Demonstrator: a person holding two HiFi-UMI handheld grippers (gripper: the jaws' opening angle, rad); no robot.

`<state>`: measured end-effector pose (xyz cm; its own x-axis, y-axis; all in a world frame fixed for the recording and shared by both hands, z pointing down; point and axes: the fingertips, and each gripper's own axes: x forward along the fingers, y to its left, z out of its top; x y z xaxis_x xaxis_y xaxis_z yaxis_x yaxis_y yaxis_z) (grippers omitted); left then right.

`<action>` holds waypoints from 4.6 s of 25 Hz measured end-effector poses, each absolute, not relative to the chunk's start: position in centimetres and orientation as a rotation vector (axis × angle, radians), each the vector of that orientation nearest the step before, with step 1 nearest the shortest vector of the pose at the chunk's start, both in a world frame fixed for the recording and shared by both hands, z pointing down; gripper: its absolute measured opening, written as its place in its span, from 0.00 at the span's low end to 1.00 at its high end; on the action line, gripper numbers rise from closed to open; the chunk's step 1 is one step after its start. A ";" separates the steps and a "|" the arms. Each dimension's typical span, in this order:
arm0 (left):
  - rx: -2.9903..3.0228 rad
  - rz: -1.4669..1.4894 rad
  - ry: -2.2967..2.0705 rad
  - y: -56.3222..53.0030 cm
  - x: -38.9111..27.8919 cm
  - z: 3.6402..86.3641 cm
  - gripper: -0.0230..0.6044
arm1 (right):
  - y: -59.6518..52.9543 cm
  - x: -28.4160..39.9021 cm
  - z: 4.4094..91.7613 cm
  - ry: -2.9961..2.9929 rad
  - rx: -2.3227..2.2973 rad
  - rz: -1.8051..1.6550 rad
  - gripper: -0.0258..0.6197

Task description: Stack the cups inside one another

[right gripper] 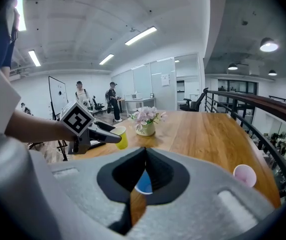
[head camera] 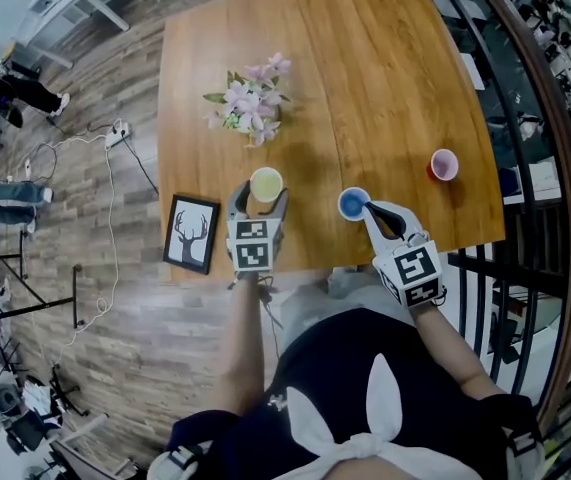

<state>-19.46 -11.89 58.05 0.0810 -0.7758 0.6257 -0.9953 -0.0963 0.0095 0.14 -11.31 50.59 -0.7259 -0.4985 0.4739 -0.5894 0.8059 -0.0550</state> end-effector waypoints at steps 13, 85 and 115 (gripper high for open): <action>2.078 0.607 -1.833 -8.2 -18.2 49.4 0.59 | -10.7 1.5 50.3 -2.557 0.854 0.279 0.04; 2.394 0.793 -1.207 -11.1 0.1 57.4 0.59 | -9.7 8.4 50.6 -2.445 1.112 0.343 0.04; 2.369 0.624 -1.402 -12.9 -3.6 53.1 0.22 | -10.8 6.9 50.4 -2.459 1.084 0.325 0.04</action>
